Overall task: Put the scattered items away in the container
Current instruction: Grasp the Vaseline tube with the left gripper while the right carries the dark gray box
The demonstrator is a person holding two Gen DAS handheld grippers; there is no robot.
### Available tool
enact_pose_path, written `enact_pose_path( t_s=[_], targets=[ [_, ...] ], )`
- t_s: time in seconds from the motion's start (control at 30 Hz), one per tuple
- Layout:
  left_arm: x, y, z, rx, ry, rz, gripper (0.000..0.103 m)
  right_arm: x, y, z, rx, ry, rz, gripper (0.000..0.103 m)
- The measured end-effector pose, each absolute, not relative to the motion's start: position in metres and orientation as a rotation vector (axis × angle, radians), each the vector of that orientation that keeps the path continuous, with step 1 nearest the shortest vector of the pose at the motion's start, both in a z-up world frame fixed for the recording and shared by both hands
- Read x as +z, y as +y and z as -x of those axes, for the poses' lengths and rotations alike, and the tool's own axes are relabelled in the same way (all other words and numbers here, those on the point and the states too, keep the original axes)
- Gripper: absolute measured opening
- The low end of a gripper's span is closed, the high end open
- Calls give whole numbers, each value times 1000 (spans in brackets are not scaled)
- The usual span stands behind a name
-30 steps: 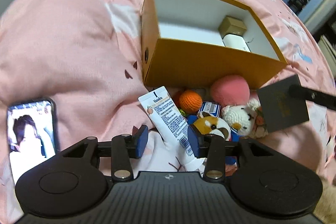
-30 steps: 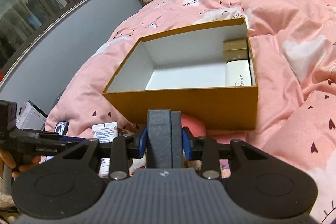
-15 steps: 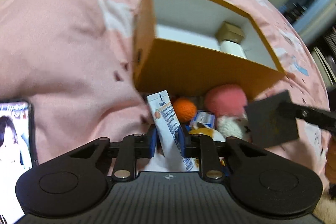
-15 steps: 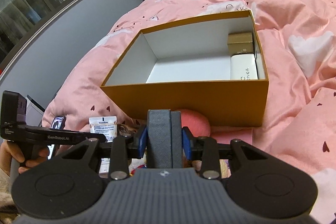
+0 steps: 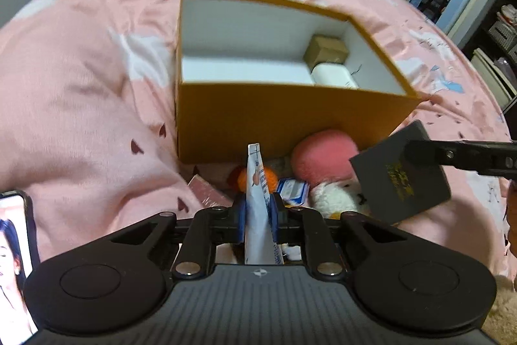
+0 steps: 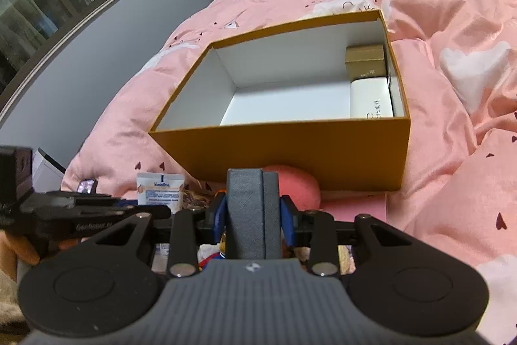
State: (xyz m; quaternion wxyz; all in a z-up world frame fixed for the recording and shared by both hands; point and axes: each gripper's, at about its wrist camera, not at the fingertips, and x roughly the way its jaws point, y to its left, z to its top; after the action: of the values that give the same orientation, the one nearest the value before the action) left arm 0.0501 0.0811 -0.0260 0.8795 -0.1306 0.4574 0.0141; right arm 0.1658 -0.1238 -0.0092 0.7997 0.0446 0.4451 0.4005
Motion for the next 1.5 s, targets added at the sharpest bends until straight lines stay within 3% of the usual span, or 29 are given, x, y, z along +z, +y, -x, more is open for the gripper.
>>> enact_pose_path(
  t_s=[0.37, 0.73, 1.5],
  targets=[
    [40, 69, -43, -28, 716, 235, 17, 37, -125, -170, 870, 850, -93, 37],
    [76, 80, -107, -6, 620, 158, 17, 85, -99, -221, 823, 727, -77, 37],
    [-20, 117, -234, 5, 710, 143, 17, -51, 0, -380, 681, 1169, -234, 37]
  ],
)
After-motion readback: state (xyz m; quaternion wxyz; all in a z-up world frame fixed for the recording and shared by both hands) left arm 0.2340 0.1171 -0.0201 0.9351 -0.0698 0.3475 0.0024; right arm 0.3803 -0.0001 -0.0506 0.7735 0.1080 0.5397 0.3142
